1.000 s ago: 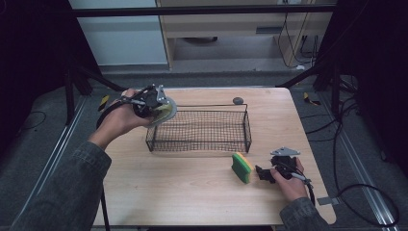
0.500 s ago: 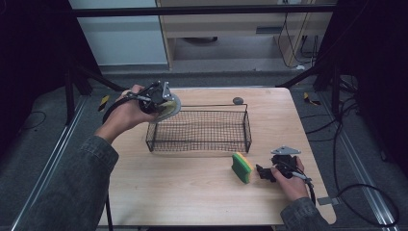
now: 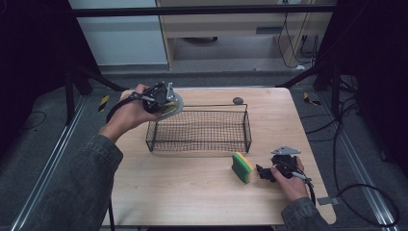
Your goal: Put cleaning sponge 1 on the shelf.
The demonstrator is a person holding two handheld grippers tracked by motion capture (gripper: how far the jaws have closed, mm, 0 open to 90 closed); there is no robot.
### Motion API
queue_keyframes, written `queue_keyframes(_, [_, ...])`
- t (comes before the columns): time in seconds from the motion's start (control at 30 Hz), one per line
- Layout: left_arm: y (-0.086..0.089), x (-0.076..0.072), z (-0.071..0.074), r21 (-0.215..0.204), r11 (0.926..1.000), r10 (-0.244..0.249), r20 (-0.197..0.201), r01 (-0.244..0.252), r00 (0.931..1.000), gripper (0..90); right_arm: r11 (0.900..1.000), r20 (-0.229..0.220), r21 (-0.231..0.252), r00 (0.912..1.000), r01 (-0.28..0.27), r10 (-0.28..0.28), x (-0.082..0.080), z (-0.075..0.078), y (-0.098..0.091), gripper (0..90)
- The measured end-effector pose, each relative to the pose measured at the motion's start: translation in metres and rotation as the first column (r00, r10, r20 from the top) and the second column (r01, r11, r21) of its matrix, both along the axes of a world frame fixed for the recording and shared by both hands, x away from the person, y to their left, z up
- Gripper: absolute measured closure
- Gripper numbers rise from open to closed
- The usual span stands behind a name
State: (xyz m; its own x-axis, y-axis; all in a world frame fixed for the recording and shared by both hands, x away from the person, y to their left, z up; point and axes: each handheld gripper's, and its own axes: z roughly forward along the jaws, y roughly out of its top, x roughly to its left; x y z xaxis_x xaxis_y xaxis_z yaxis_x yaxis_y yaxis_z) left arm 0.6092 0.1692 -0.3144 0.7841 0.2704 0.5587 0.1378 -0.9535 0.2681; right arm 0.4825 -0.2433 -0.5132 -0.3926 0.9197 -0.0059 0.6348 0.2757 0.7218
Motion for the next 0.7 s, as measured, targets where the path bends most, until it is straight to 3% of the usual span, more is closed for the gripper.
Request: queue_keyframes(0.7, [-0.011,-0.005,-0.029,0.053,0.9960,-0.068,-0.060,0.071,0.9958,70.0,1.0000,0.000,-0.001,1.0000,0.000,0.000,0.000,0.000,0.000,0.5])
